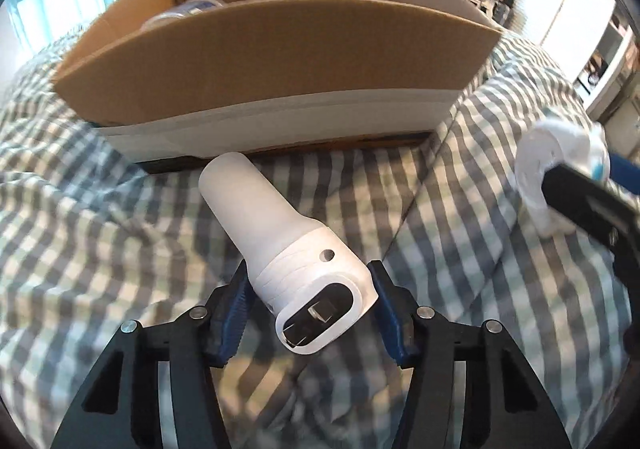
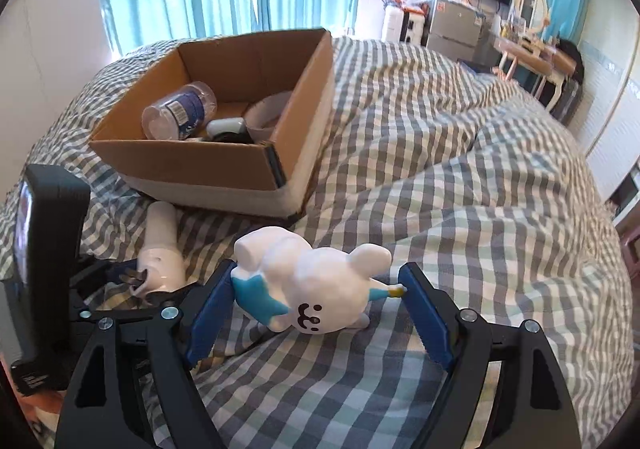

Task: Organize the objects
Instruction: 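Carry the hair dryer and plush toy over the box and open both tools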

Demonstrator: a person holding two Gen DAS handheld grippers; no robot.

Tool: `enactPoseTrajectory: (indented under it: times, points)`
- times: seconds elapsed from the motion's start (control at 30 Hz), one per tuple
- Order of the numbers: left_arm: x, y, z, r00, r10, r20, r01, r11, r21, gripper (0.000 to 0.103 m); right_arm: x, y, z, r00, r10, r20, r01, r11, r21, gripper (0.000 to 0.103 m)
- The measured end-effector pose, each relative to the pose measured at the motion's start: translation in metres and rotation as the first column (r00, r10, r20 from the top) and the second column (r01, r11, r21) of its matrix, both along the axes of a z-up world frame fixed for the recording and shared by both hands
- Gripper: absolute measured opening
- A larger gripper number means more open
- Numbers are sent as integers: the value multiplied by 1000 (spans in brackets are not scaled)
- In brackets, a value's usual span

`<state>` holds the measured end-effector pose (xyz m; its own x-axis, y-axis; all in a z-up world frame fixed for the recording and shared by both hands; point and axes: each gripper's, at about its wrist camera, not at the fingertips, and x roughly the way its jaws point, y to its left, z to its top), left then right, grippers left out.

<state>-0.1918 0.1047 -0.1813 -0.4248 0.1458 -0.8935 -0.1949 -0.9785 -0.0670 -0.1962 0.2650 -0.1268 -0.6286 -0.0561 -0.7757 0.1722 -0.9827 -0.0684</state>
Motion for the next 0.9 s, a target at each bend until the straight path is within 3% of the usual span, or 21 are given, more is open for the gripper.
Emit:
enactPoseTrajectory:
  times: [0.37, 0.5, 0.9]
  points:
    - [56, -25, 45, 995, -36, -94, 36, 999, 6, 57, 30, -33, 13, 998, 61, -25, -61, 998, 31, 82]
    - [68, -29, 56, 988, -35, -148, 32, 999, -22, 57, 43, -40, 19, 997, 65, -33, -64, 998, 29, 82]
    - [88, -54, 94, 971, -8, -239, 13, 1000, 17, 57, 84, -58, 45, 993, 94, -70, -94, 996, 15, 82]
